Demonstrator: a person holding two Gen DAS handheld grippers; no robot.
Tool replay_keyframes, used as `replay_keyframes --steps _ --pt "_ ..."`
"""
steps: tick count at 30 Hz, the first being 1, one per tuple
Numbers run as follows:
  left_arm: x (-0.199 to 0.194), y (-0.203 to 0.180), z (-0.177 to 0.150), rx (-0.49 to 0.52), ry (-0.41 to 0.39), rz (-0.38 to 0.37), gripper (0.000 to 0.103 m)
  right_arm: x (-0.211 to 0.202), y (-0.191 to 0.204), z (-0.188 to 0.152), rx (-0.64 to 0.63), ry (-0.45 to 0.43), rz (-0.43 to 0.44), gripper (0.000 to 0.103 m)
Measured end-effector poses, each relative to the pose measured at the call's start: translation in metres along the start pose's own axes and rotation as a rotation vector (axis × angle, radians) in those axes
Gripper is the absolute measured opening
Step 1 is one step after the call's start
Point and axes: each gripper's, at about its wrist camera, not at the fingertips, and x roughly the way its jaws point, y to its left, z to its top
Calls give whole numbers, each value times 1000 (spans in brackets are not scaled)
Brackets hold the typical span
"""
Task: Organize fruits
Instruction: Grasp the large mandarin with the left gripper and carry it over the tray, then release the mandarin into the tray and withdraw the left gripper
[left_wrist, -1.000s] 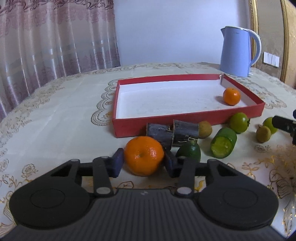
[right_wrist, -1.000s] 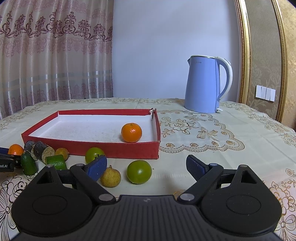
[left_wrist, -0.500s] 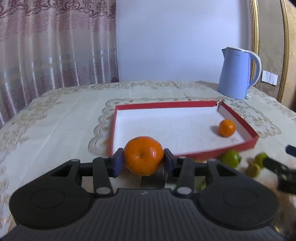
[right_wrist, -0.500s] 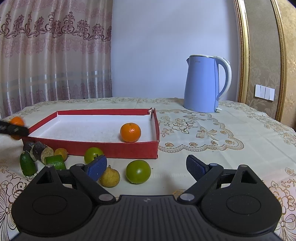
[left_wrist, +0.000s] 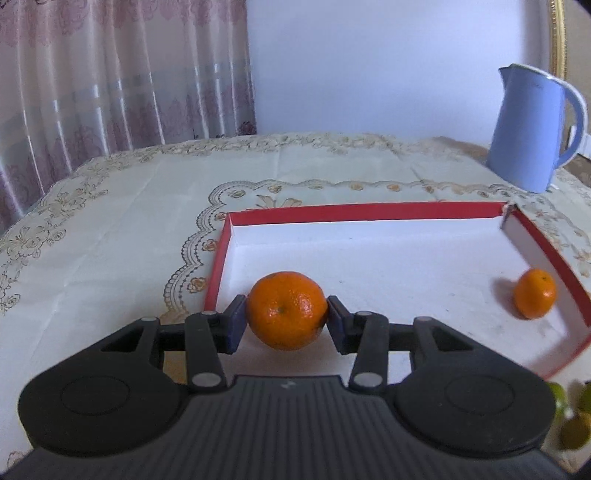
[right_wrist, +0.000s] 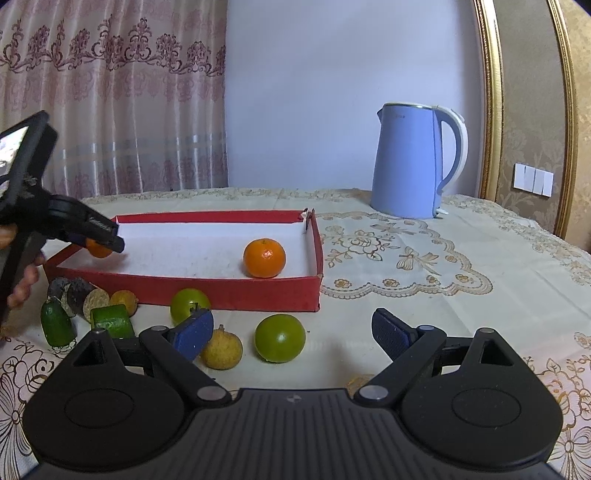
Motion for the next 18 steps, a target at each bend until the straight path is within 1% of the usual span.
replay_keyframes --steps 3,4,5,6,7,8,11,12,13,14,17,18 --pt "11 -3 0 19 18 19 43 1 0 0 -1 11 -2 93" --pt "12 -3 -1 22 11 23 43 2 0 0 -2 15 -2 93" --pt "12 -4 -2 26 9 26 49 3 0 0 -3 21 -2 93" --pt "11 -5 -2 33 2 29 64 4 0 0 -3 25 -3 93" --pt "9 -6 -3 44 -16 31 73 4 0 0 -3 28 -2 93" --pt "7 -7 -3 50 -31 25 80 5 0 0 -4 30 0 93" --pt "-4 -11 -3 69 -66 33 84 5 0 0 -2 31 3 93" --pt "-7 -12 -2 75 -74 40 89 5 -1 0 0 30 6 93" --pt "-13 -11 -3 76 -86 51 92 5 -1 0 2 31 8 93" --pt "-20 -9 -4 69 -99 55 94 6 -1 1 2 37 6 93" --pt "-43 -1 -10 42 -127 45 95 8 -1 1 1 52 3 93" --pt "-51 3 -12 30 -137 45 98 8 -1 1 1 50 5 93"
